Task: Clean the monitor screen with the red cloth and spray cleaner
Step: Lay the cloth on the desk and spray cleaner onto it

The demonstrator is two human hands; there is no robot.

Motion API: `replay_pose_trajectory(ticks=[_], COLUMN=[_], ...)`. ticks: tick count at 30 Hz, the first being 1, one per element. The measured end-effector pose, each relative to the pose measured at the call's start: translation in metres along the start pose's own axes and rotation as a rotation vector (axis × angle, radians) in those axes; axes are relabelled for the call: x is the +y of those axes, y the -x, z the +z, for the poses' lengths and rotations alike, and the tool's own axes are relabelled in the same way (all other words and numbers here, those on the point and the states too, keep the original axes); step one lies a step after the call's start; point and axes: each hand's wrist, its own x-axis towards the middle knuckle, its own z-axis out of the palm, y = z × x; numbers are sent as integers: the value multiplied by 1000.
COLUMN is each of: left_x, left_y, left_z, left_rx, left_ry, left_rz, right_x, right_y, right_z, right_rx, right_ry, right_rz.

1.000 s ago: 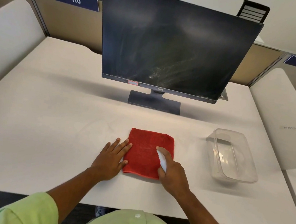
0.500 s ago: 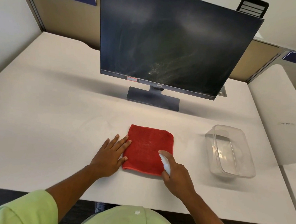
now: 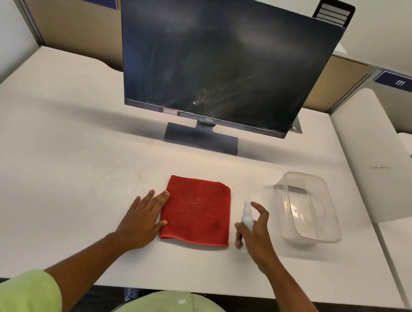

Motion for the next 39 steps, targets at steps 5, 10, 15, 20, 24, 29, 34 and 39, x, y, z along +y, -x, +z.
replay_pose_trajectory(ticks=[5, 10, 15, 20, 24, 29, 34, 39], left_x=[19, 31, 26, 27, 30, 31, 29, 27], left_y=[-7, -8, -8, -9, -9, -8, -8, -6], left_z=[-13, -14, -13, -18, -22, -20, -16, -18], left_rx=[-18, -50, -95, -96, -95, -87, -72, -55], left_ry=[56, 38, 18, 68, 78, 69, 76, 138], left_rz=[-61, -93, -99, -101, -110, -116, -114, -108], right_x=[-23, -45, -64, -75, -74, -73, -69, -63], right_y=[-31, -69, -102, -126, -139, -141, -142, -138], right_z=[-9, -22, -29, -35, -37, -36, -39, -47], right_rx=[-16, 48, 153, 209, 124, 92, 115, 150], right_ry=[-206, -25, 67, 118, 222, 278, 249, 256], right_rz=[44, -47, -112, -99, -108, -123, -64, 30])
